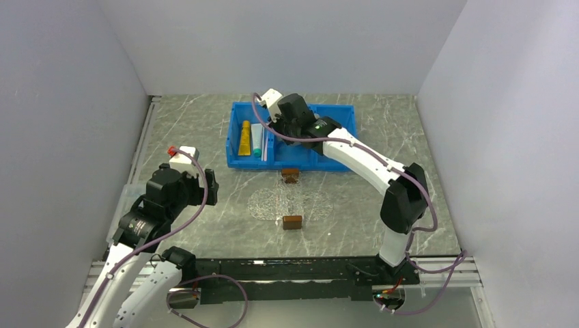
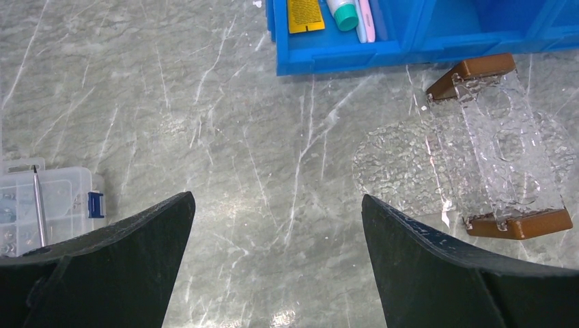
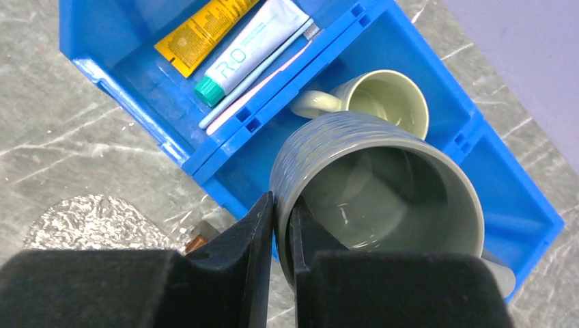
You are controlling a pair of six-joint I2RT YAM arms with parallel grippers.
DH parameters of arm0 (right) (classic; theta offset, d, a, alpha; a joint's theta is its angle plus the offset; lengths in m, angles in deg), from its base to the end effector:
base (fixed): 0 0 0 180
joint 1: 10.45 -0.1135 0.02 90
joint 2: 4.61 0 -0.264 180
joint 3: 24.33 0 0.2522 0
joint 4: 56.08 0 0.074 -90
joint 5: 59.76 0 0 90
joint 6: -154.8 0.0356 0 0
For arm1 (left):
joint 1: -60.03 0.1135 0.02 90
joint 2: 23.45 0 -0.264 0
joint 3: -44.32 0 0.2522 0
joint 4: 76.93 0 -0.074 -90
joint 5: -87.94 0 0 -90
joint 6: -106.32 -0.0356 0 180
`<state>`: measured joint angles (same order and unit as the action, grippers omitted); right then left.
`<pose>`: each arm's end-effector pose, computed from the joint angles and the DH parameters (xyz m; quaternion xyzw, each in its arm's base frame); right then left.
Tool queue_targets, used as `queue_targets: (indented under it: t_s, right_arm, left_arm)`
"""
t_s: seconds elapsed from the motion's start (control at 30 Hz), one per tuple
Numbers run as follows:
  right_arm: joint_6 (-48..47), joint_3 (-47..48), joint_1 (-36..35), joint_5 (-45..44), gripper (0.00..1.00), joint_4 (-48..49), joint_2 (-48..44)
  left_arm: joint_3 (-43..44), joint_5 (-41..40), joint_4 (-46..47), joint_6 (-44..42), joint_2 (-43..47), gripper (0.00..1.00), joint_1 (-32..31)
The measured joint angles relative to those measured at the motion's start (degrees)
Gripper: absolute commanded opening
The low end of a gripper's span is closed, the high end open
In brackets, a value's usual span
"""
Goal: Prepare toiletry sets of a toothbrush and toothpaste on the tray
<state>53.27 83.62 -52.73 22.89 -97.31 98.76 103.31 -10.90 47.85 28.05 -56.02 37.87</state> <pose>0.3139 0.2793 0.3252 -0.3779 0.8082 0.0636 0.4472 0.1123 -0.0398 0.3152 0.0389 0.8582 -0.0845 0.5048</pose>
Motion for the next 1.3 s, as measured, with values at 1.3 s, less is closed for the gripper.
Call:
queue_targets:
  t_s: [1.3]
  right_arm:
    - [33.83,-27.45,-9.20,-12.52,0.00,-20.59,-31.32]
  left_arm:
    - [0.00,0.17,0.00,0.00,1.62,0.99,0.11]
